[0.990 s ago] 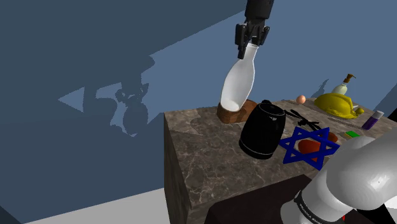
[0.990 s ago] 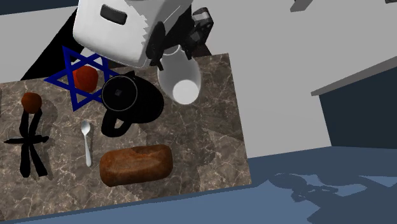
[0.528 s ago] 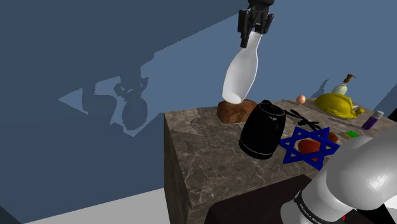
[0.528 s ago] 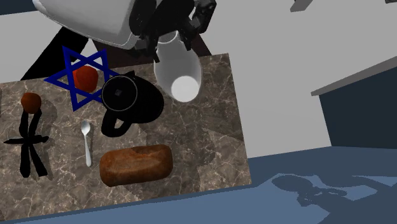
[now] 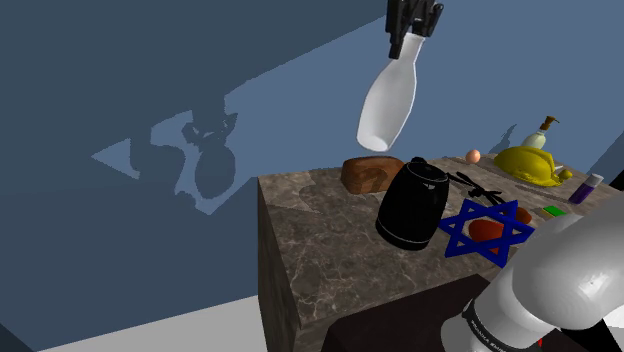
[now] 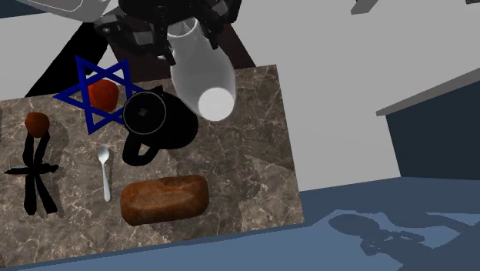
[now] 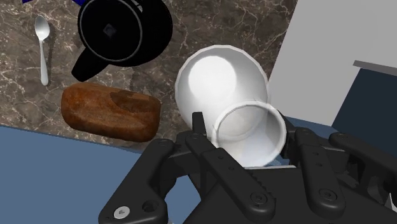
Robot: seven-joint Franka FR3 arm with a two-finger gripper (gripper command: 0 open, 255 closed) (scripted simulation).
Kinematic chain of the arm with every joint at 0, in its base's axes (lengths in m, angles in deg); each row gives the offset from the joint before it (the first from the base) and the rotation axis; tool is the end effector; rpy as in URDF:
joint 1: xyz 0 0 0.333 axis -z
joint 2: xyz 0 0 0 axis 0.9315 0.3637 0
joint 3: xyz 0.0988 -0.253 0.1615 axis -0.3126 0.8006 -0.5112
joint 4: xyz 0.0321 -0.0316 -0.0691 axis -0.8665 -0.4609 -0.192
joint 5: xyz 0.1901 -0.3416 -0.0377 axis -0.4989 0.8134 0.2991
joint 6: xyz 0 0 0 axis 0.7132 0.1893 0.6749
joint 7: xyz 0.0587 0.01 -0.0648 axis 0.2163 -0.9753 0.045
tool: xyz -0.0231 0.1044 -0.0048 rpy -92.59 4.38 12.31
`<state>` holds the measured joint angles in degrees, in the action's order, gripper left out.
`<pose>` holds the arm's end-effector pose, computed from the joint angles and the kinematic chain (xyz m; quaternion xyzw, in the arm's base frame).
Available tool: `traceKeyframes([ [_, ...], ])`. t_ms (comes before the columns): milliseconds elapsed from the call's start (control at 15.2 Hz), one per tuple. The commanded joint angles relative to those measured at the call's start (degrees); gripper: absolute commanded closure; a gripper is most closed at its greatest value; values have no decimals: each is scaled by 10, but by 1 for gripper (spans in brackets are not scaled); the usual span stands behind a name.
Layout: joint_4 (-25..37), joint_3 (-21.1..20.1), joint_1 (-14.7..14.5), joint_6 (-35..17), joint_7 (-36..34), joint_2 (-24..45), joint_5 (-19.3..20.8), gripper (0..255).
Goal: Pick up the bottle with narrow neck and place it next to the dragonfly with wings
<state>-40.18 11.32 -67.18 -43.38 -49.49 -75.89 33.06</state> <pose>0.4151 0.0043 0.7426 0.9984 -0.0545 -0.0165 0.0020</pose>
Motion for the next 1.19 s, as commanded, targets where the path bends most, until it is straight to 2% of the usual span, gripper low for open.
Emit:
traceKeyframes([
  [0,-8,16,8,5,26,-13,6,255],
  [528,-47,94,41,9,142,-59,41,255],
  [1122,-38,191,75,11,280,-63,85,255],
])
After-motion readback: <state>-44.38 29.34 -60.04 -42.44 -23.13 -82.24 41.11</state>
